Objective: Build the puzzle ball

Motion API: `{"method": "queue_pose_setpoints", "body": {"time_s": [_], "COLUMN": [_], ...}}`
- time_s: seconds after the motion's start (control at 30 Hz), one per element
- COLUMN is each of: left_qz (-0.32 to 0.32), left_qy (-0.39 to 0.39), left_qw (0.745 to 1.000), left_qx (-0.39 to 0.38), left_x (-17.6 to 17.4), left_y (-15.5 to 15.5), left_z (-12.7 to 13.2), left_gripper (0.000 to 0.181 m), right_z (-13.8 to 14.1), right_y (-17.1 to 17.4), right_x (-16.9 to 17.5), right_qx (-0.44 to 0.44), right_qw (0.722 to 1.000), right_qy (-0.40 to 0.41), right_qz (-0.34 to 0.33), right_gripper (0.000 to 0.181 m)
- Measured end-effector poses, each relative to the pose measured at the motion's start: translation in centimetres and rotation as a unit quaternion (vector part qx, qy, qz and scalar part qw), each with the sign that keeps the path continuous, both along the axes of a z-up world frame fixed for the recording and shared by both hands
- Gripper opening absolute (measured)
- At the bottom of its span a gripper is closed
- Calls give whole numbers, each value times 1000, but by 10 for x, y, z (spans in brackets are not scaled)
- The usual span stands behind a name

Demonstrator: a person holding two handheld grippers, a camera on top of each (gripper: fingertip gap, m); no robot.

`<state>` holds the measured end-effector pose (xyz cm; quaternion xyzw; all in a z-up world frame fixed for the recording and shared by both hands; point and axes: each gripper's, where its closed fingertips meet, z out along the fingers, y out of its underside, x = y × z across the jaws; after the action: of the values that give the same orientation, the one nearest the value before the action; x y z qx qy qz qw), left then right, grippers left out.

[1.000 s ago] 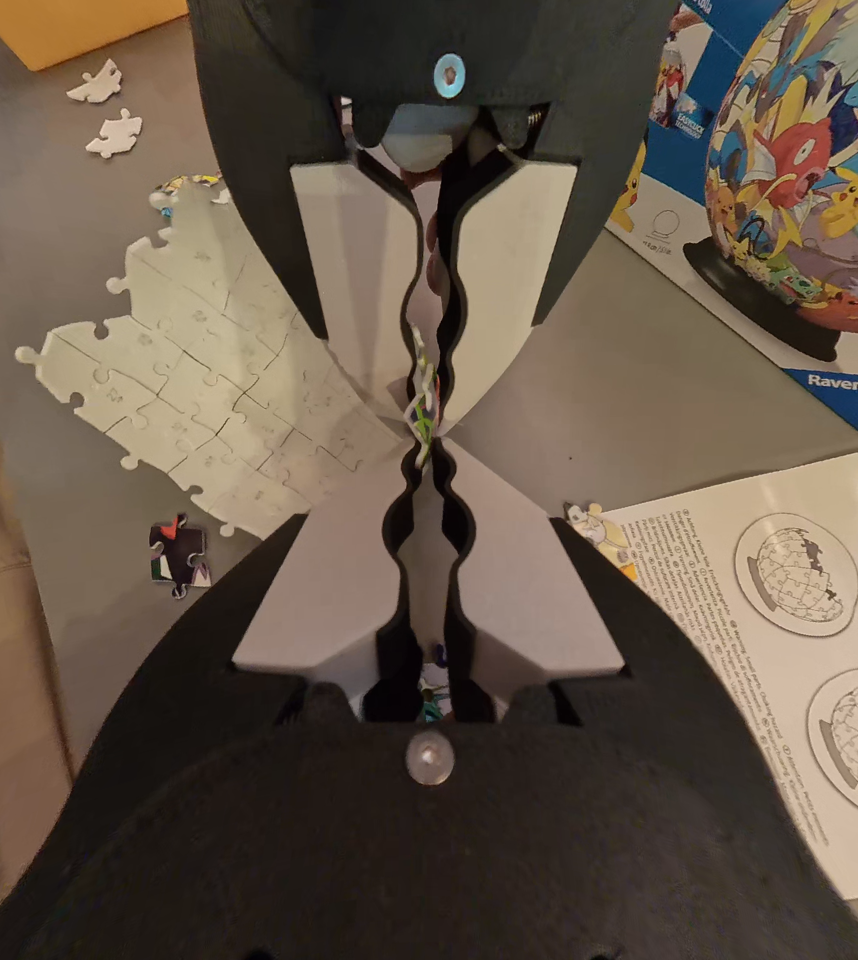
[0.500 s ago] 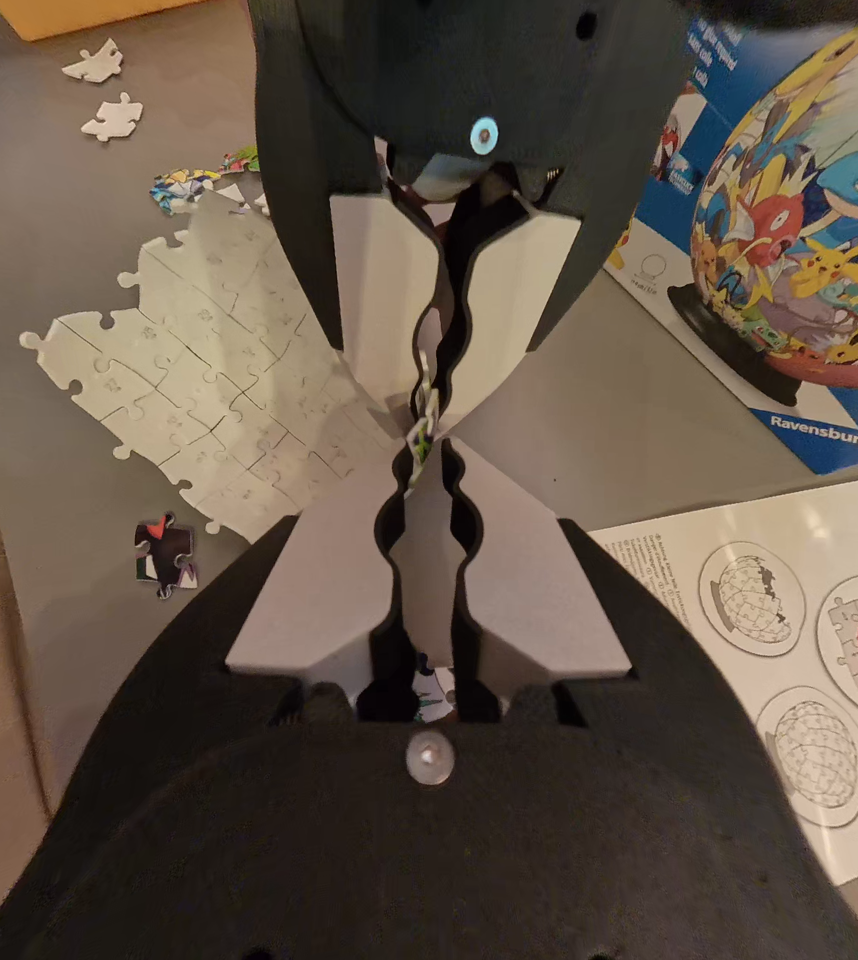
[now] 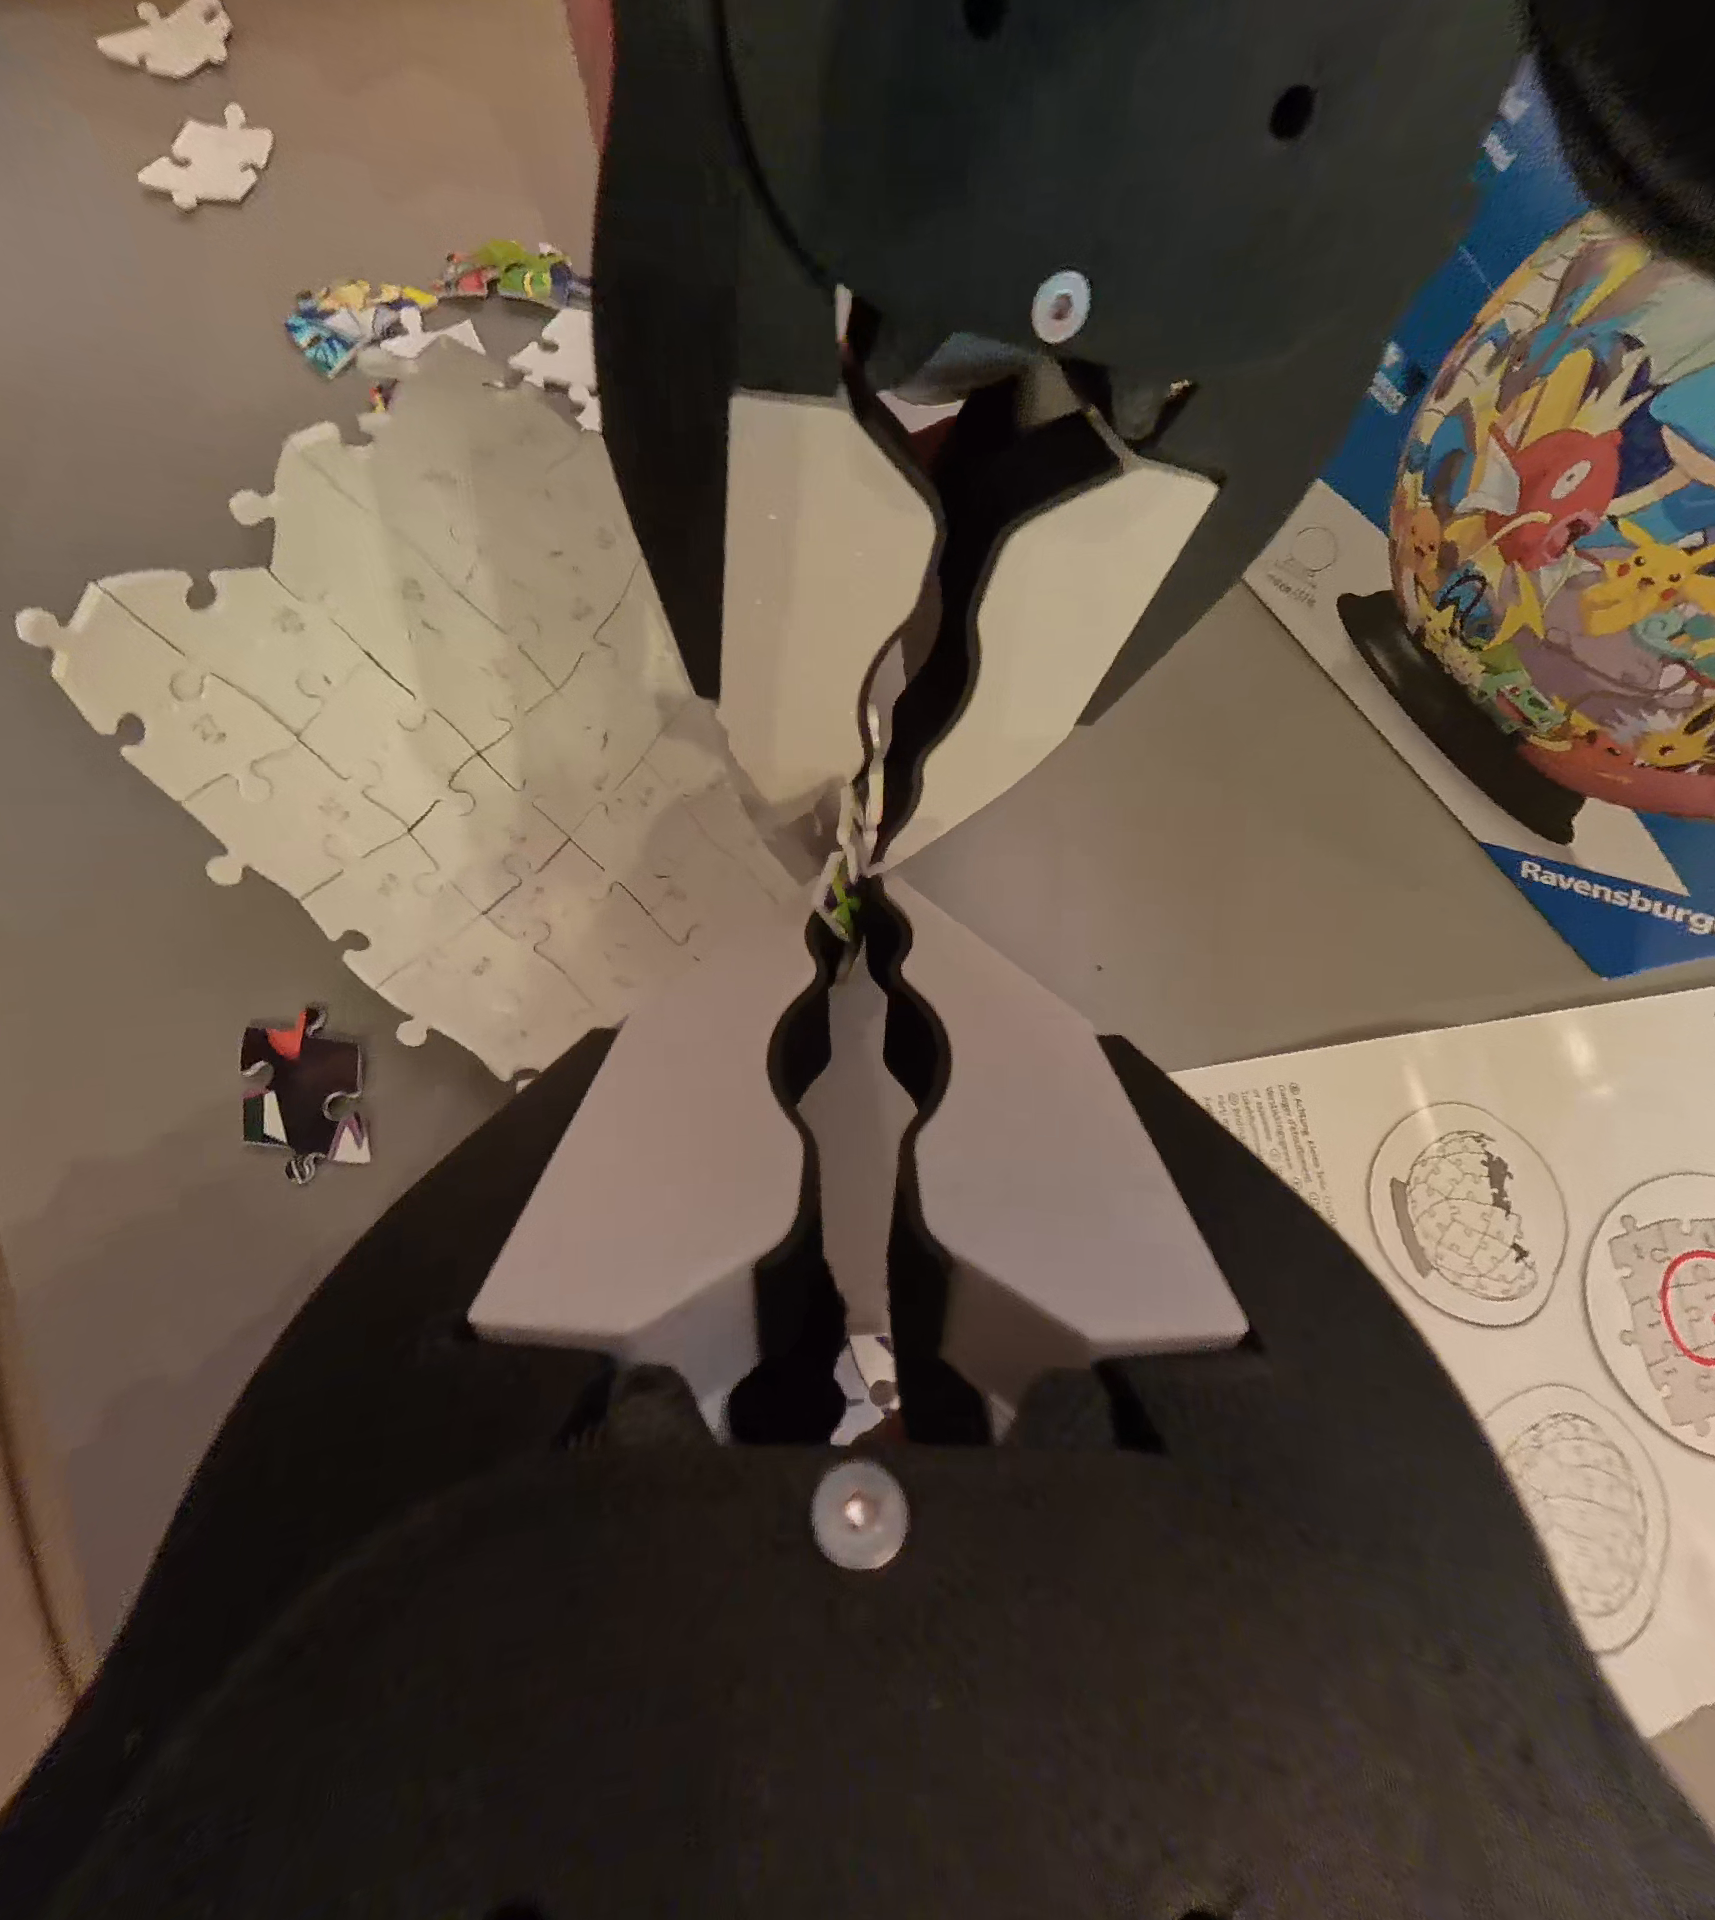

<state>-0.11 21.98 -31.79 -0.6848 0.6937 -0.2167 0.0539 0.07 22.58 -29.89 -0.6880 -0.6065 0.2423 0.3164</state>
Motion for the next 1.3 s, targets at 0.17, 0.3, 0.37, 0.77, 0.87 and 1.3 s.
{"method": "queue_pose_setpoints", "body": {"time_s": [0.17, 0.3, 0.37, 0.77, 0.87, 1.3], "left_qz": [9, 12, 13, 10, 0, 33], "left_qy": [2, 10, 14, 26, 32, 57], "left_qw": [1000, 1000, 1000, 999, 999, 998], "left_qx": [9, 15, 17, 21, 26, 0], "left_x": [-1, -2, -2, -4, -4, -27], "left_y": [2, 3, 4, 3, 2, -4], "left_z": [-2, -3, -4, -5, -5, 4], "left_gripper": [3, 4, 5, 4, 5, 34], "right_z": [-2, -3, -4, -5, -6, -7], "right_y": [2, 4, 4, 4, 3, 1], "right_x": [-2, -2, -3, -3, -3, -6], "right_qx": [-64, -108, -125, -156, -146, -133], "right_qw": [997, 991, 988, 982, 984, 987], "right_qy": [20, 30, 32, 36, 28, 26], "right_qz": [-42, -71, -85, -100, -94, -85], "right_gripper": [0, 1, 1, 1, 1, 4]}}
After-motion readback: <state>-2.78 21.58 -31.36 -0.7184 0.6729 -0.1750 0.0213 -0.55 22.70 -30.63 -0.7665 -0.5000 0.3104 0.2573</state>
